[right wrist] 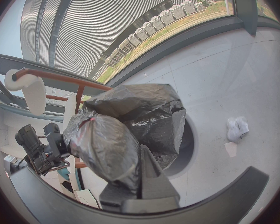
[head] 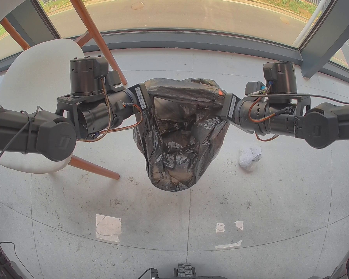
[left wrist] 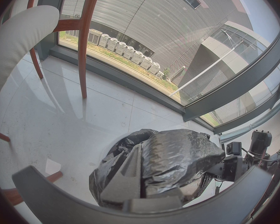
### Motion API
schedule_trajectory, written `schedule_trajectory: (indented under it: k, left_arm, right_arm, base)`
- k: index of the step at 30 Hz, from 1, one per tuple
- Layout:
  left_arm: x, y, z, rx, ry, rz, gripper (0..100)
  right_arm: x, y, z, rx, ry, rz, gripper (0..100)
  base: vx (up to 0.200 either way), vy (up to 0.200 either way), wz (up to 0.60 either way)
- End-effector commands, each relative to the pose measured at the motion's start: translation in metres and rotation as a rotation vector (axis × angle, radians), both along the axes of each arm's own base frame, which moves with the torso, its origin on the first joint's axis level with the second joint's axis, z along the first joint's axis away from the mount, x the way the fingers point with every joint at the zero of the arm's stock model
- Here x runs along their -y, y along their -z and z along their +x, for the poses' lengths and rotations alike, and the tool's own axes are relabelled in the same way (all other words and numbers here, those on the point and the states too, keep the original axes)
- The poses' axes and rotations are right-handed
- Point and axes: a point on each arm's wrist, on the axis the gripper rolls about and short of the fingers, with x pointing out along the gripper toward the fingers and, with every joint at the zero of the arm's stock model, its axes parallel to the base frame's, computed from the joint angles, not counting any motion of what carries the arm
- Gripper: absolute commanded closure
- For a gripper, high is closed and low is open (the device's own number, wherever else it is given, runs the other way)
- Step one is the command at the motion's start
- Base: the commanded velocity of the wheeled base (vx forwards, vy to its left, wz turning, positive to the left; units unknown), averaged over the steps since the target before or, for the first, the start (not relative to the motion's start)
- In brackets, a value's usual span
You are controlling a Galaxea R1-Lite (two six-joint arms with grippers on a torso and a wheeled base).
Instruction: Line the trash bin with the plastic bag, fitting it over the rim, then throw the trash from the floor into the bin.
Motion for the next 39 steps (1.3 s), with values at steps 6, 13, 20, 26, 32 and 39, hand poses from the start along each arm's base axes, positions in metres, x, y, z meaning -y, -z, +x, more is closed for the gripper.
schedule_trajectory:
  k: [6,13,20,26,32,39]
  left_arm:
    - [0.006,0.000,0.012,0.014,0.002,-0.008,100]
    - [0.012,-0.006,0.024,0.047,0.012,-0.026,100]
    - [0.026,-0.002,0.045,0.068,0.031,-0.038,100]
    - [0.034,0.011,0.056,0.057,0.035,-0.033,100]
    - [0.037,0.018,0.060,0.050,0.037,-0.029,100]
    - [0.040,0.017,0.066,0.065,0.034,-0.038,100]
  right_arm:
    - [0.000,0.011,0.016,-0.039,0.002,-0.015,100]
    - [0.005,0.003,0.041,0.034,0.022,-0.029,100]
    - [0.035,0.022,0.073,0.114,0.014,-0.176,100]
    - [0.049,0.024,0.088,0.167,0.006,-0.233,100]
    - [0.057,0.031,0.103,0.173,-0.008,-0.219,100]
    - [0.052,0.034,0.138,0.246,0.007,-0.195,100]
  base:
    - [0.000,0.000,0.00]
    - [0.000,0.000,0.00]
    - [0.000,0.000,0.00]
    - [0.000,0.000,0.00]
    - [0.000,0.000,0.00]
    - [0.000,0.000,0.00]
